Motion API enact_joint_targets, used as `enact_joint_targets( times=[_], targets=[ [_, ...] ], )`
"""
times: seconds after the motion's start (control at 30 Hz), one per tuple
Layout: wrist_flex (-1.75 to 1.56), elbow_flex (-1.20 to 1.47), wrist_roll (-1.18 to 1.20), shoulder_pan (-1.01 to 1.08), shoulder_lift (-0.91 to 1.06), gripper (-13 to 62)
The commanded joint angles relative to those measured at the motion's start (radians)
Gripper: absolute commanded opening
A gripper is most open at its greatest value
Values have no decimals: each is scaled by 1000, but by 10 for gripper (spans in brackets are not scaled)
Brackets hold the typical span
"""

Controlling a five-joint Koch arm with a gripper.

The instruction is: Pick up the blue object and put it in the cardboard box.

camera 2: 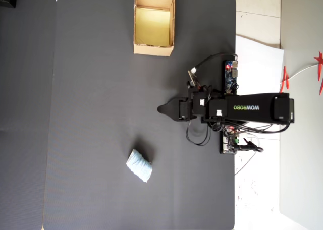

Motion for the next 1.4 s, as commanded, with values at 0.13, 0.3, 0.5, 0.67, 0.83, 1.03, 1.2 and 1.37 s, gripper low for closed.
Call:
enact_joint_targets(
  times=[0.13,0.3,0.5,0.67,0.83,1.03,1.2,1.37],
  targets=[
    [-86,37,11,0,87,340],
    [-127,37,11,0,87,340],
    [-52,37,11,2,87,340],
    [25,37,11,2,87,340],
    [107,37,11,2,87,340],
    [117,37,11,-3,87,339],
    [117,37,11,-3,87,340],
    [114,37,9,-5,87,340]
  ],
)
